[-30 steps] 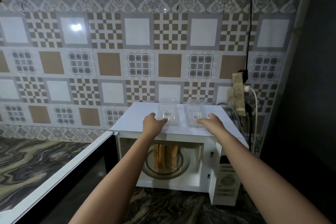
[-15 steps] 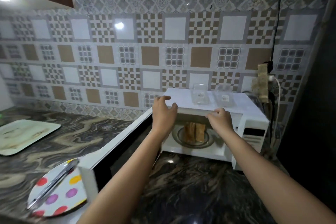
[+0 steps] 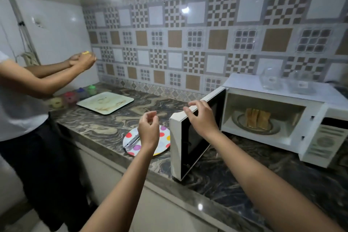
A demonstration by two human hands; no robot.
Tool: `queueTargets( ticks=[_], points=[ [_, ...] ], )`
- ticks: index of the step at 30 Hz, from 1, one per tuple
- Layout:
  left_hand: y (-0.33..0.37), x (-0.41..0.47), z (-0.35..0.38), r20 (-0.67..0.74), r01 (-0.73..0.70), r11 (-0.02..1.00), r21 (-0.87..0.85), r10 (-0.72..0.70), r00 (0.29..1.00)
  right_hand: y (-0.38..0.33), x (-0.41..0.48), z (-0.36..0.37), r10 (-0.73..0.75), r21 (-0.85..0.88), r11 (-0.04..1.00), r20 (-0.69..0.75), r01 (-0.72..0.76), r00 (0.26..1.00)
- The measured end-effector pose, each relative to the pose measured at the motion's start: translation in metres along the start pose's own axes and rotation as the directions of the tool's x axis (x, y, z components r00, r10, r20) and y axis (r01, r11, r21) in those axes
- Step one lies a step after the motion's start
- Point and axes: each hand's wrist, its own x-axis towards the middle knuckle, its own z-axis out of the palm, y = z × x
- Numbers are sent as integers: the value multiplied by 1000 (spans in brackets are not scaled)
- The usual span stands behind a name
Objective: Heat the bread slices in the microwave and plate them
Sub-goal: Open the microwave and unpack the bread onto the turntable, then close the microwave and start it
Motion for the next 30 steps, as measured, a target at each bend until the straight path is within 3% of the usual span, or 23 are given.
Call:
queueTargets(
  ticks=[5,7,11,22,30],
  points=[
    [-35,-14,1,308,221,974,-42,-198,931,-12,-16,31,-122,-174,975,106,139,987],
    [-39,-22,7,422,251,965,-79,-196,885,-8,-21,31,-162,-269,944,131,192,978],
    [-44,-41,16,498,281,948,-150,-173,850,6,-31,16,-261,-404,862,165,307,951],
    [-46,-150,107,624,327,898,-295,-78,777,71,-85,-82,-193,-393,912,-154,119,969],
    [-30,-199,221,696,307,927,-216,-74,714,134,-88,-167,-84,-627,775,-224,-77,971]
  ],
)
